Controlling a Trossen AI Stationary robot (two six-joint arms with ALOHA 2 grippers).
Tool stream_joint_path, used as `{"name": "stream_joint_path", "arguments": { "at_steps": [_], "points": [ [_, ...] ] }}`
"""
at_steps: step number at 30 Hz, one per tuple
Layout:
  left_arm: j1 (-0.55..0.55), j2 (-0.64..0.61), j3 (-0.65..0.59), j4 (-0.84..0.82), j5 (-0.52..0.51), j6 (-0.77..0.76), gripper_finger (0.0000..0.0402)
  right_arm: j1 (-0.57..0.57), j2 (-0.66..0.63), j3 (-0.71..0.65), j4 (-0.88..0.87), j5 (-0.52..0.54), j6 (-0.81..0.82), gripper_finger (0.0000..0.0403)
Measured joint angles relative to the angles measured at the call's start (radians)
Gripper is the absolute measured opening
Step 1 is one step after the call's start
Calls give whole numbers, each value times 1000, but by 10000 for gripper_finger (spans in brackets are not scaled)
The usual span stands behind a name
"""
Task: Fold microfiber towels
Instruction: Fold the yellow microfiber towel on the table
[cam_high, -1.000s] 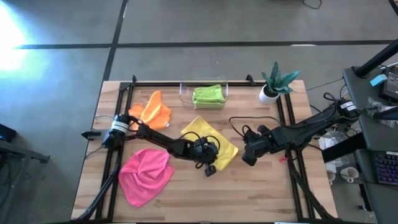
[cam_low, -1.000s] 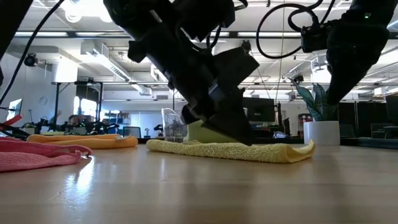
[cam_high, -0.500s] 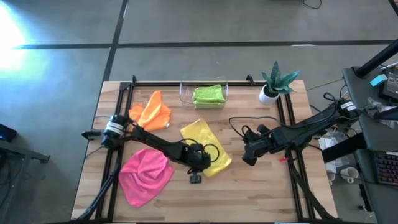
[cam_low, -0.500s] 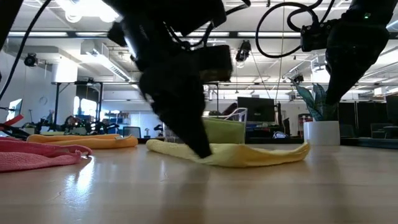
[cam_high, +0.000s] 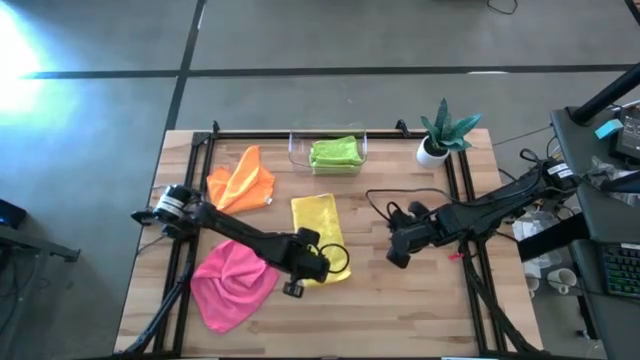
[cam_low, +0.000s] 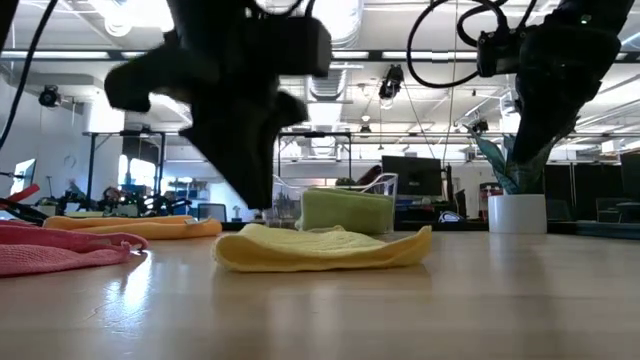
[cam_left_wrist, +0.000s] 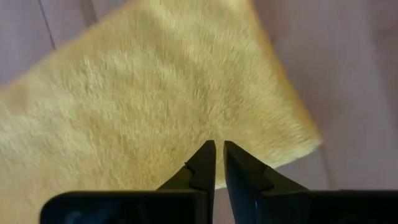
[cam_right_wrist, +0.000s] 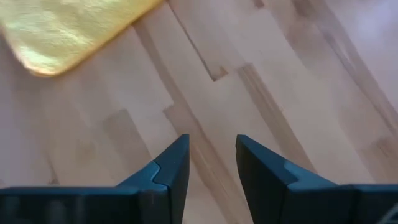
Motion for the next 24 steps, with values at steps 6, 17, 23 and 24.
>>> {"name": "stream_joint_path", "arguments": {
  "at_steps": [6,17,23,24],
  "points": [
    [-6,-20,89,-64,-1,-51,18,0,0,0,96,-45,-82,141],
    [-6,-69,205,-234,-11,-79,90,0,0,0,225,-60,-174,153],
    [-23,-85,217,-247,-13,-170,154,0,0,0,335,-86,-329,153],
    [-32,-85,211,-256,-14,-178,159,0,0,0,355,-88,-349,153]
  ]
}}
